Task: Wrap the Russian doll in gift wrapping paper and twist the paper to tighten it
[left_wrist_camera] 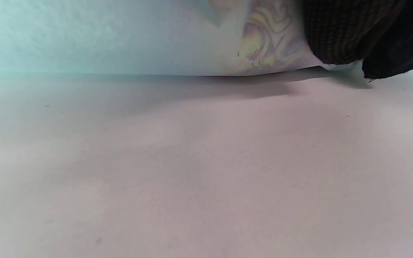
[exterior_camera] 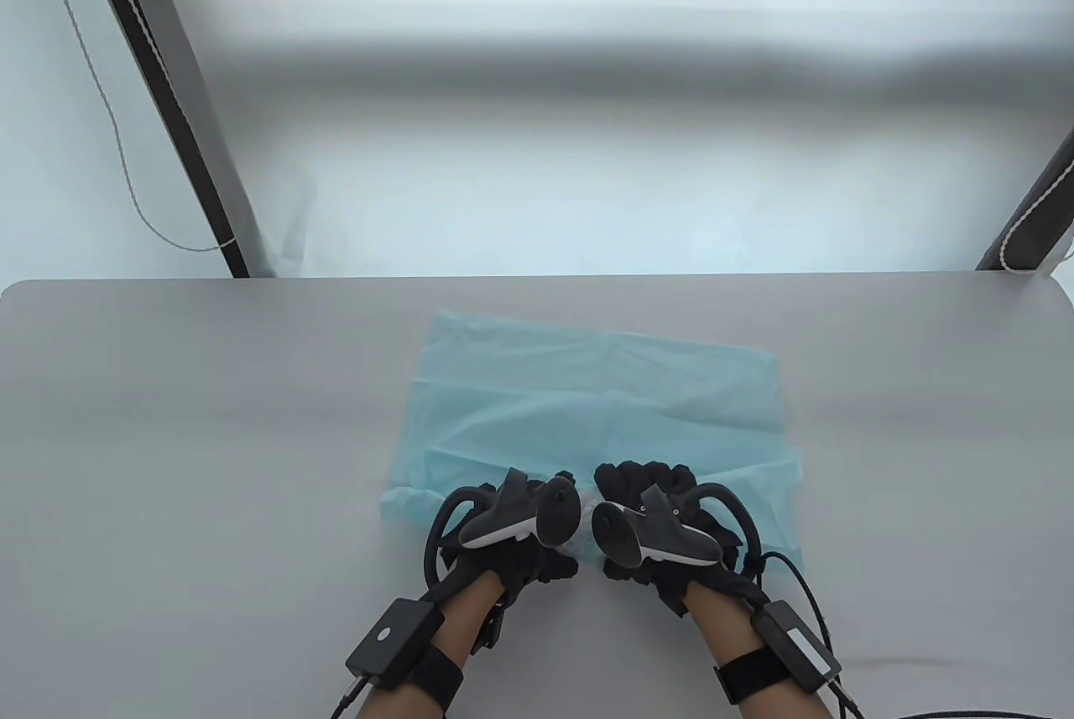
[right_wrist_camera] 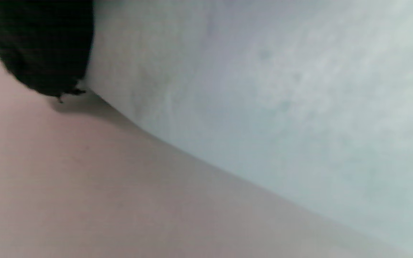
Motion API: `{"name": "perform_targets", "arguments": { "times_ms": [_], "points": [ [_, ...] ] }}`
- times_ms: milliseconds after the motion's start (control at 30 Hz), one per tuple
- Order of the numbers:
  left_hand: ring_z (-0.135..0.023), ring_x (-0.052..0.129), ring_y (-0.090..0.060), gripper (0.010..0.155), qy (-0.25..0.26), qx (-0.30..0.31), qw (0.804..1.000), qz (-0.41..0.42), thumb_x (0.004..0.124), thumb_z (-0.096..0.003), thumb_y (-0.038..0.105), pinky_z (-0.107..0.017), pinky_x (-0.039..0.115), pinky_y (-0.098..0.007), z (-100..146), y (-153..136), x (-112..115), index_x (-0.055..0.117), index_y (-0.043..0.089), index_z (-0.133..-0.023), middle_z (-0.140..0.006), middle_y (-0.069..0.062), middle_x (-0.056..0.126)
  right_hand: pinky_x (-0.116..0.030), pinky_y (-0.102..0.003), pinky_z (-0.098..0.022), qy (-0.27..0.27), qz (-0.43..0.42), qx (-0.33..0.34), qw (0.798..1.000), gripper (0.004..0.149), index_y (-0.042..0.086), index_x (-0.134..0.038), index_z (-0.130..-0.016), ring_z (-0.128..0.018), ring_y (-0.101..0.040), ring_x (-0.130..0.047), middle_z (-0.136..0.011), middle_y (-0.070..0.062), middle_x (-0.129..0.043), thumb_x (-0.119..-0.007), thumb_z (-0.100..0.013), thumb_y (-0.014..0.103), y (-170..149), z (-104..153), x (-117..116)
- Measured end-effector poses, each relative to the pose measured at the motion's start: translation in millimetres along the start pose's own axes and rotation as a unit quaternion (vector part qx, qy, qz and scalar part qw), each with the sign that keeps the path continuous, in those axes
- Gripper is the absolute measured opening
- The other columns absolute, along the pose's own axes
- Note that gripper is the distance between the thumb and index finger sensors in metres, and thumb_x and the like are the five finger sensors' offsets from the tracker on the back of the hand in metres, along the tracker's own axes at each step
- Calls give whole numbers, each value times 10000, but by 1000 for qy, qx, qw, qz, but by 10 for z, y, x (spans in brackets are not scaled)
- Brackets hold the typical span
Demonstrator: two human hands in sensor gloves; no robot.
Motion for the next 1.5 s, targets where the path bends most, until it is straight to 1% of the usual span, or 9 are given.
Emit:
{"name": "perform_targets", "arguments": {
  "times_ms": [233, 300, 333, 400, 567, 833, 1133, 1333, 1500],
  "points": [
    [-1013, 659, -394, 1069, -46, 32, 998, 29, 862, -451, 651, -716, 473, -717, 45, -37, 42, 208, 186, -1157, -1201, -149, 569, -594, -653, -779, -15, -27, 42, 999, 1143, 146, -405, -1219, -1023, -441, -715, -1164, -201, -701, -944, -378, 701, -37, 41, -11],
    [-1067, 473, -445, 1072, -50, 20, 998, 18, 847, -469, 636, -729, 396, -727, 62, -5, 74, 150, 185, -1147, -1233, -169, 426, -606, -646, -775, -18, -29, 43, 998, 1137, 152, -425, -1212, -1009, -429, -730, -1150, -192, -721, -945, -370, 711, -36, 38, -12],
    [-1035, 303, -495, 1078, -52, 9, 999, -1, 839, -473, 631, -732, 334, -724, 66, 16, 88, 118, 184, -1138, -1212, -235, 239, -608, -644, -775, -16, -34, 44, 998, 1137, 156, -425, -1214, -1006, -423, -737, -1145, -192, -728, -945, -370, 714, -38, 28, -19],
    [-1011, 164, -470, 1086, -49, -5, 998, -29, 838, -469, 628, -735, 236, -725, 89, 47, 77, 95, 196, -1133, -1163, -195, 73, -614, -643, -771, -4, -45, 43, 998, 1137, 151, -434, -1212, -997, -418, -747, -1137, -194, -739, -942, -370, 720, -46, 18, -18],
    [-1053, 336, -457, 1116, -1, 20, 996, -87, 860, -484, 551, -758, 272, -707, 109, 173, 65, -70, 228, -1009, -1212, -178, 214, -615, -647, -769, 21, -92, 37, 995, 1132, 141, -427, -1213, -997, -419, -749, -1138, -196, -737, -934, -383, 721, -133, -12, -62],
    [-1009, 655, -429, 1101, 46, 29, 994, -100, 902, -420, 616, -709, 549, -676, 99, 185, 5, 121, 258, -1109, -1199, -173, 507, -553, -681, -788, 10, -112, 48, 992, 1140, 136, -350, -1233, -1087, -479, -630, -1222, -256, -598, -889, -411, 713, -175, 29, -106],
    [-955, 799, -413, 1063, -28, 51, 998, 29, 900, -397, 674, -668, 635, -642, 71, -42, -13, 292, 238, -1152, -1158, -164, 685, -532, -681, -800, -21, 10, 67, 998, 1158, 134, -289, -1233, -1101, -453, -619, -1228, -224, -580, -894, -408, 677, 22, 135, -34],
    [-981, 747, -423, 1038, -82, 56, 993, 64, 874, -425, 675, -685, 602, -642, 159, -55, 57, 327, 171, -1150, -1173, -169, 646, -595, -646, -785, 6, -34, 87, 996, 1125, 168, -400, -1218, -1045, -406, -727, -1170, -182, -705, -921, -382, 710, 13, 123, -27],
    [-1057, 470, -474, 1101, -44, 14, 998, -52, 825, -454, 646, -735, 414, -718, 312, 113, 139, 103, 154, -1124, -1217, -213, 318, -614, -637, -778, 15, -50, 91, 994, 1133, 170, -436, -1215, -1009, -400, -758, -1142, -176, -744, -938, -363, 723, 21, 92, -24]
  ]
}}
Point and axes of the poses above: the tracker on the back of each hand, its own y axis roughly to the thumb side, its own z axis roughly from the fingertips to the wrist, x = y × z, the point moved 1 cm from there along -z, roughly from the wrist to the fingertips
